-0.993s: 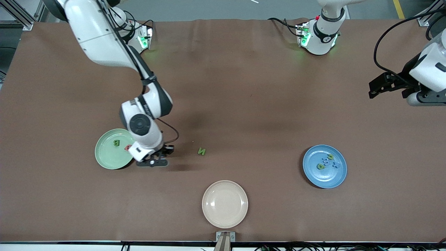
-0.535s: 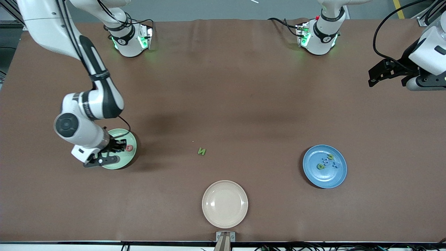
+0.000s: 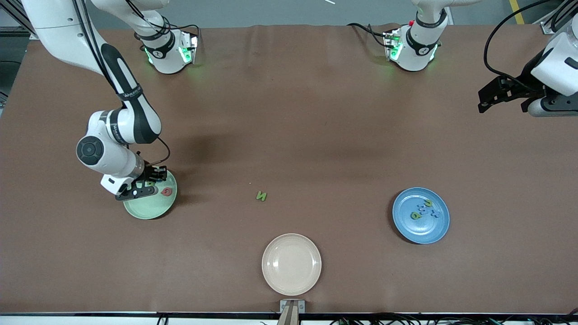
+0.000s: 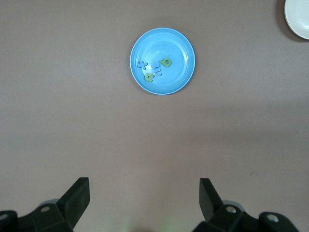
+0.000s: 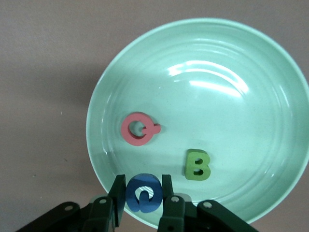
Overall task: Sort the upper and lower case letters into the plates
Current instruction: 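Release the G on the green plate and reach the right gripper to N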
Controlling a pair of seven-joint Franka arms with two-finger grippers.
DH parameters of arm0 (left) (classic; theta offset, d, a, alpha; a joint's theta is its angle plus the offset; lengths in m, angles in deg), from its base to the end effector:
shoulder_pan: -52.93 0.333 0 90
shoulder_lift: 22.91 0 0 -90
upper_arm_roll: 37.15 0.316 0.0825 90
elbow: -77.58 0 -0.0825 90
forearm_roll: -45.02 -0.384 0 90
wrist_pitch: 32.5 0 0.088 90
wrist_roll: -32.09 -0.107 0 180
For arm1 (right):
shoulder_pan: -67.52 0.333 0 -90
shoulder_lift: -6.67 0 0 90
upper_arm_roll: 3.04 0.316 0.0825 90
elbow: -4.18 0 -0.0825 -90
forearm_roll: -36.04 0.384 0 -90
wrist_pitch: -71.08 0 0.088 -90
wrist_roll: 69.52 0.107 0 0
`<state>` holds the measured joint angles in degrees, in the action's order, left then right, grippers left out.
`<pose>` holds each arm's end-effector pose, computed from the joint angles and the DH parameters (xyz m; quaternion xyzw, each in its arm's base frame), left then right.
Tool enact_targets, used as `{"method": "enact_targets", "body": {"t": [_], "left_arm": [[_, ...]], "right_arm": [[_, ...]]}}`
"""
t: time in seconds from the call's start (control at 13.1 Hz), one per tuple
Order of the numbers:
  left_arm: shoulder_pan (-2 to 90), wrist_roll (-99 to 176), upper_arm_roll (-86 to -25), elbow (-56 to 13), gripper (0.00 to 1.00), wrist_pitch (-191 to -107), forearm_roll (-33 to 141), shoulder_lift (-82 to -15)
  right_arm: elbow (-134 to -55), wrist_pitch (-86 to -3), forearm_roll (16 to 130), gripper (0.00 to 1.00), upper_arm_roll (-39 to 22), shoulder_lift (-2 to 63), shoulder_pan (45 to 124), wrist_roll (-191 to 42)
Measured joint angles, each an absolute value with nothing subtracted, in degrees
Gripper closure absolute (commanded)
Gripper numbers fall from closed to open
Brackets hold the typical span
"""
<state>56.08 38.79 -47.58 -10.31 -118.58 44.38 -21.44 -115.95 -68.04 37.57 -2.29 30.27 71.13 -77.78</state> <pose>0.5356 -0.0686 0.6496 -1.0000 0.0047 0.0022 0.0082 0.5732 0.0438 0.2150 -0.9942 -0.0990 0.0398 0.0123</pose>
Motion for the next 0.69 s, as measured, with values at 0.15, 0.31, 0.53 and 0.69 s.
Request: {"method": "enact_targets", "body": {"t": [0.15, 0.31, 0.53, 0.69], "left_arm": [[56.1, 38.8, -47.6, -10.4, 0.00, -118.8, 44.4, -21.4], [56.1, 38.8, -47.6, -10.4, 0.00, -119.2, 44.4, -21.4], [56.1, 38.8, -47.6, -10.4, 0.00, -119.3, 44.4, -21.4], [56.1, 38.8, -47.6, -10.5, 0.00, -119.4, 44.4, -21.4]], "right_arm": [[-116.4, -68.7, 37.6, 0.01, -2.3, 30.8, 71.1, -77.8], [-116.3, -69.1, 37.7, 0.00, -2.3, 31.0, 71.1, -77.7], [-114.5, -69.3, 38.3, 0.00, -2.1, 31.0, 71.3, -75.4], [-112.2, -69.2, 38.5, 0.00, -1.6, 31.0, 73.2, -69.5]]}}
